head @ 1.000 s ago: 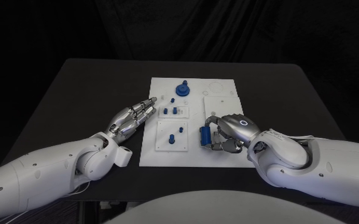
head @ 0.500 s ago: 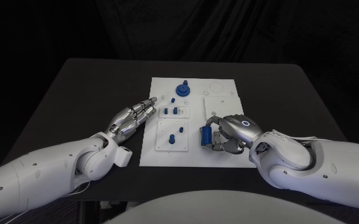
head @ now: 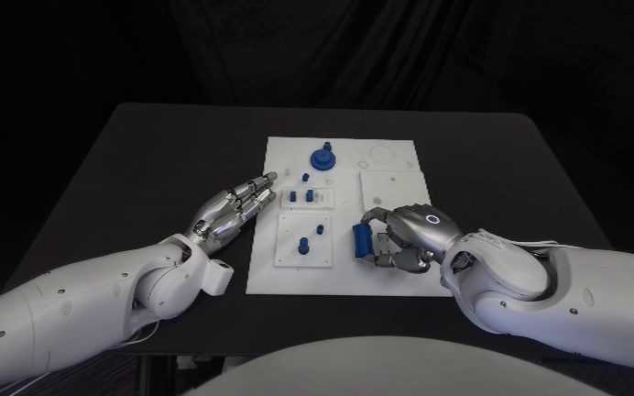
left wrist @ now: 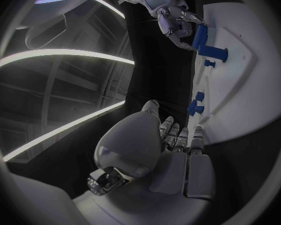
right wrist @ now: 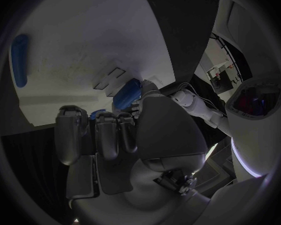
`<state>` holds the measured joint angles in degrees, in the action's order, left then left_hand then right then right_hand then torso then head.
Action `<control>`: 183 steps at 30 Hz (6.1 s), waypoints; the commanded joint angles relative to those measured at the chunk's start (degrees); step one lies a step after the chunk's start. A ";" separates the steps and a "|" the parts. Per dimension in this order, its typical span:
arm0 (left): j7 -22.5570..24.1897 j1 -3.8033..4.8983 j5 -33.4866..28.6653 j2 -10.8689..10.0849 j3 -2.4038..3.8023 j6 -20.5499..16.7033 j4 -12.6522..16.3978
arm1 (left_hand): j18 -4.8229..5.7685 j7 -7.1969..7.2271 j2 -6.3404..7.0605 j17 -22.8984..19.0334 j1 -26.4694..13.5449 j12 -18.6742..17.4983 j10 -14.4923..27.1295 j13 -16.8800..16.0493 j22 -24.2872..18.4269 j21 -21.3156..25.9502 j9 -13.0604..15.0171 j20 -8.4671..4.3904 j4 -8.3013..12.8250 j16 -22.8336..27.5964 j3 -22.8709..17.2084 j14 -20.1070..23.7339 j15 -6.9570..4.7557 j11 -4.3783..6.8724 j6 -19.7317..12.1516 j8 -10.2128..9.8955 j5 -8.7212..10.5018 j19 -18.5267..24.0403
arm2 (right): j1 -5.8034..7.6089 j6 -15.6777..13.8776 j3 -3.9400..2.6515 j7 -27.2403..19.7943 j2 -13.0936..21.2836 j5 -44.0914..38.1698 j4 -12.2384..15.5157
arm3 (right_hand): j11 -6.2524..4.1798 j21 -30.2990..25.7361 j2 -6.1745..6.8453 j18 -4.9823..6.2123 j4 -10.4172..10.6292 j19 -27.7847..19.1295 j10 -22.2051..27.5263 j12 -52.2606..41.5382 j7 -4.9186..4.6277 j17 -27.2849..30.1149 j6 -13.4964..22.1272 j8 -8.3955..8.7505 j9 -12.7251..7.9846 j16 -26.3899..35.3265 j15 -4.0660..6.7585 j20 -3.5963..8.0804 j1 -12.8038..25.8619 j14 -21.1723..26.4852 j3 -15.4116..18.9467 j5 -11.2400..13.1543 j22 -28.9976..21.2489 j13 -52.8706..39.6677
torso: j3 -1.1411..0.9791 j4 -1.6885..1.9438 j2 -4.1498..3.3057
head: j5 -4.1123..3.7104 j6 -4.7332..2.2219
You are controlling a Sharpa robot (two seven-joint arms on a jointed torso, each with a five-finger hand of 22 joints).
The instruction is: Assemble the parts on the task board
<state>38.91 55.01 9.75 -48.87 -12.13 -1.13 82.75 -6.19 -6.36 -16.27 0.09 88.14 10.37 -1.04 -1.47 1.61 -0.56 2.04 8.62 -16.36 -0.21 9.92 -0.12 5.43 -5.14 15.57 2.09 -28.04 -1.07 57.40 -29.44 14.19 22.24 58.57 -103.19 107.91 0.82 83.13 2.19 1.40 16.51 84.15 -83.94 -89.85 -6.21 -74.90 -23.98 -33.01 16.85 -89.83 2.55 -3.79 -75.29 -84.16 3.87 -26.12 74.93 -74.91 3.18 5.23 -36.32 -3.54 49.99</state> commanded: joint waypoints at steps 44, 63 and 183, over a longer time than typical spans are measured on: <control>2.70 -0.35 -0.18 -0.28 0.05 0.59 0.34 | -1.02 -0.29 0.14 -0.09 -0.24 0.34 -0.02 -0.08 0.12 -0.21 0.07 0.51 -0.04 0.21 -0.38 0.12 0.54 -0.56 0.30 0.39 0.25 0.03 | -0.10 -9.27 -0.01 -1.91 2.55 2.27 2.28 | -0.06 -2.31 1.92 0.90 0.18 1.52 -4.51 1.49 -0.09 -15.10 1.95 0.32 -8.79 -0.17 0.30 0.29 3.45 -5.84 -2.94 4.94 12.04 -13.41 | -0.01 0.00 0.00 | 0.43 0.01; 3.29 -0.36 -0.19 -0.42 0.05 -0.91 1.16 | -1.14 0.01 0.36 -0.09 0.07 0.88 -0.18 -0.14 0.26 -0.31 0.15 0.38 0.15 0.21 -0.60 0.12 0.27 -0.27 1.09 0.59 -0.98 -0.12 | 8.63 8.93 0.00 9.07 11.80 19.45 4.31 | 0.25 5.94 -0.70 -1.15 -0.71 5.42 -6.06 -0.15 0.72 -15.10 -15.63 -7.71 -4.26 -0.17 0.00 0.15 4.49 -5.84 -1.30 -3.11 14.74 -15.09 | 0.06 0.10 0.02 | -0.47 0.01; 2.47 -0.37 -0.18 0.52 0.05 0.50 0.35 | -1.09 -1.08 0.44 -0.09 0.91 2.29 -0.77 -0.32 0.33 -0.40 0.26 0.92 0.55 0.21 -1.47 0.12 0.90 -1.45 2.21 0.92 -0.48 -0.28 | 5.36 -4.74 -0.02 -0.86 4.94 64.50 1.84 | -1.38 6.87 -0.47 -1.40 -4.94 5.85 -6.06 -0.15 2.71 -15.10 -25.73 -1.80 5.52 -0.17 1.82 1.71 -0.94 -5.84 -13.05 -15.91 15.07 -15.09 | 0.01 0.04 0.00 | -1.75 0.01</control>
<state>38.92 54.71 9.75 -48.51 -12.12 -1.22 83.01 -6.18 -7.37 -15.81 0.09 88.60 12.37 -1.65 -1.71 1.87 -0.79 2.28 9.23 -15.88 -0.21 8.81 0.08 6.04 -6.17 17.42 2.76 -28.76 -1.27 62.70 -32.37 14.16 23.00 63.59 -41.65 109.83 -0.25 89.64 1.59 0.44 11.21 83.96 -83.97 -89.85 -6.64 -74.90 -46.11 -35.14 22.35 -89.65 4.01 -2.36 -76.48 -83.95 -9.21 -42.23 74.95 -74.91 3.16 5.26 -36.32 -5.24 49.99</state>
